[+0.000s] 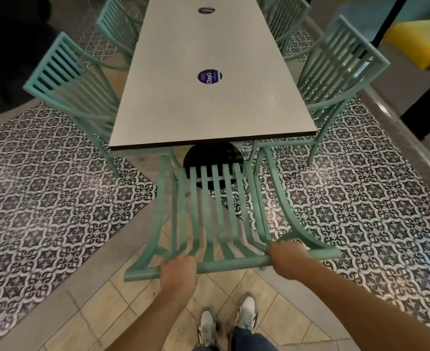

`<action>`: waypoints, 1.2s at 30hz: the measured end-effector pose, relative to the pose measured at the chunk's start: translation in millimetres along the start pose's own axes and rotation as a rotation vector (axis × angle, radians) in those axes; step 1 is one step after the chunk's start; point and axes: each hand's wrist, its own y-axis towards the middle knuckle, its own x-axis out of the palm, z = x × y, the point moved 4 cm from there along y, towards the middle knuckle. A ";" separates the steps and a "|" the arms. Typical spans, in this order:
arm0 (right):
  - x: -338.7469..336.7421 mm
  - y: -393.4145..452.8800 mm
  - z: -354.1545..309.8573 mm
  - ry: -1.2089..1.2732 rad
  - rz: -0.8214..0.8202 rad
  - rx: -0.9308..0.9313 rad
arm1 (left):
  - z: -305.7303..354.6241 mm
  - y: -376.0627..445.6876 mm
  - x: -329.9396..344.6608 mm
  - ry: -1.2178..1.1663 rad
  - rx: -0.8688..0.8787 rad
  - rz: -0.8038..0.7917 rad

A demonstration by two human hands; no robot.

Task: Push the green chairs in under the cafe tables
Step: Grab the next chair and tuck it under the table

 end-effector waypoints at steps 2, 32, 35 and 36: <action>7.2 -5.5 -0.5 -0.006 0.007 -0.009 | 1.0 -7.2 3.4 -0.001 0.005 -0.006; 95.2 -30.1 85.6 2.497 0.265 0.880 | -116.7 -18.5 57.3 -2.191 -0.844 -0.237; 97.6 -28.5 86.8 2.531 0.292 0.864 | -118.1 -16.1 59.7 -2.166 -0.856 -0.236; 99.5 -27.2 88.0 2.533 0.297 0.864 | -118.7 -15.4 60.6 -2.160 -0.860 -0.235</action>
